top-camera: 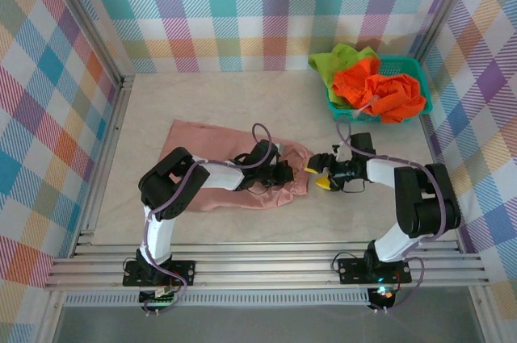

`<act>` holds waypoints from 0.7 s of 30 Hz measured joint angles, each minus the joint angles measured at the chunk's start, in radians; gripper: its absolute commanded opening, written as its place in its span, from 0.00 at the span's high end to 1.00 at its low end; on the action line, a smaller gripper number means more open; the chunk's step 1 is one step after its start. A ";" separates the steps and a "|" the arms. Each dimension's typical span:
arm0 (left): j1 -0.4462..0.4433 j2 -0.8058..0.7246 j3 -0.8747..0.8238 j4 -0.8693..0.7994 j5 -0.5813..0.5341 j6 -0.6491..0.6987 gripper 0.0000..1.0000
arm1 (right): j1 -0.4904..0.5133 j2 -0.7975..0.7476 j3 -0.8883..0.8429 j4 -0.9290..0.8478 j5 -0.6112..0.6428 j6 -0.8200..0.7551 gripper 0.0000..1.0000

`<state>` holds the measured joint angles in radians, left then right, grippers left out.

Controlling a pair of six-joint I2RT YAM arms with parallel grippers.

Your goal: Fold and stack the shorts

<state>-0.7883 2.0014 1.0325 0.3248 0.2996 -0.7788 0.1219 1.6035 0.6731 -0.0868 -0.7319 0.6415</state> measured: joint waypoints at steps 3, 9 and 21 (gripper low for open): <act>0.000 0.000 -0.005 0.012 0.000 -0.007 1.00 | 0.016 0.019 0.003 0.041 -0.003 0.033 0.27; 0.001 0.000 -0.011 0.023 0.003 -0.012 1.00 | 0.032 0.032 0.008 0.071 0.011 0.100 0.29; 0.002 -0.001 -0.015 0.030 0.005 -0.015 1.00 | 0.117 0.054 0.049 0.093 0.087 0.151 0.32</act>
<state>-0.7864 2.0006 1.0176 0.3546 0.3050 -0.7937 0.2394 1.6577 0.7219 0.0059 -0.6445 0.7929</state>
